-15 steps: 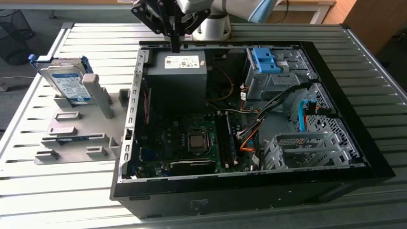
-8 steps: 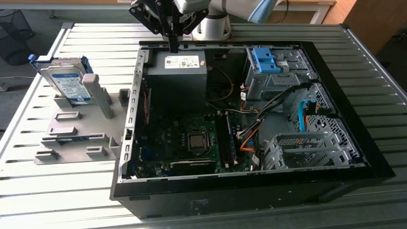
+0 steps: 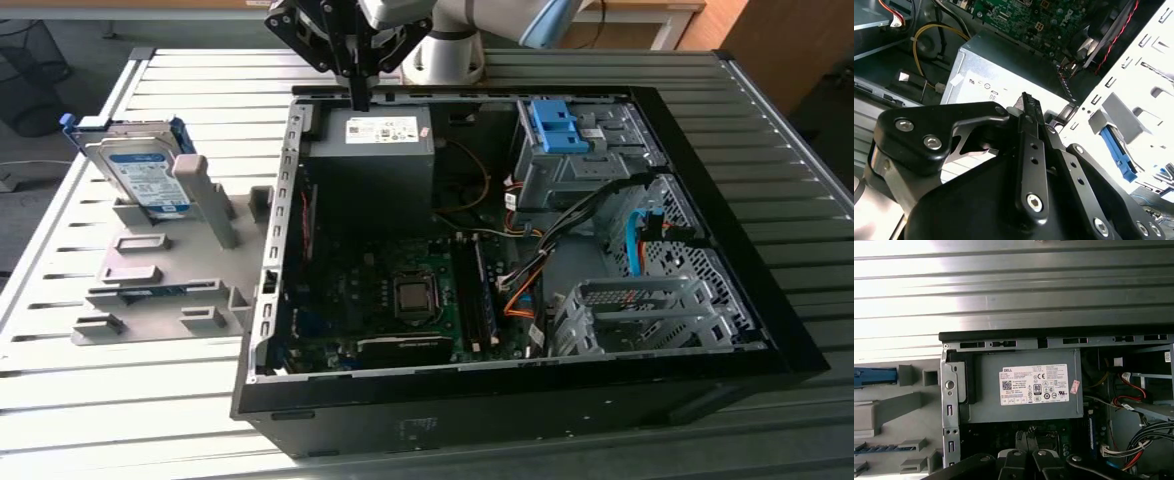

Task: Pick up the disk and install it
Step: 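Reach for the disk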

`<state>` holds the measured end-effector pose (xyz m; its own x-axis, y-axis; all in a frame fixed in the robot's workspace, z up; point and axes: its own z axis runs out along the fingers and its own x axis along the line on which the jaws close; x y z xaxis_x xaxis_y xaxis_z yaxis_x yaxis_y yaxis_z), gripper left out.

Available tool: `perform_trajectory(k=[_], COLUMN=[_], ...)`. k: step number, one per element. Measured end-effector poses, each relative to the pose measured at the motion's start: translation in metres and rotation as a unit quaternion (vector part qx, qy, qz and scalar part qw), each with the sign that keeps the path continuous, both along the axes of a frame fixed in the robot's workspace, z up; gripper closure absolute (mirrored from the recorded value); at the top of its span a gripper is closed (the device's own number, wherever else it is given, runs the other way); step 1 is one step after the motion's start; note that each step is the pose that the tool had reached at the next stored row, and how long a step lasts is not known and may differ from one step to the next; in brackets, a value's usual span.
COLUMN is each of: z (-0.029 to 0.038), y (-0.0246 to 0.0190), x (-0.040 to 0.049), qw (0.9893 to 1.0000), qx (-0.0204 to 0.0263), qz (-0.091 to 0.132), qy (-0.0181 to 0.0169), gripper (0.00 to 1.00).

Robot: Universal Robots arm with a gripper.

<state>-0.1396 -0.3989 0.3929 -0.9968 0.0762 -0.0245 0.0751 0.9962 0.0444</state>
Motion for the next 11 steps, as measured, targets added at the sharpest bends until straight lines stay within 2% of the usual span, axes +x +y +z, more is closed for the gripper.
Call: perform_trajectory(k=[11], z=[-0.0002], y=[0.0], x=[-0.0049], qw=[1.0], qx=[0.0], qz=[0.0], qy=[0.0], gripper=[0.89])
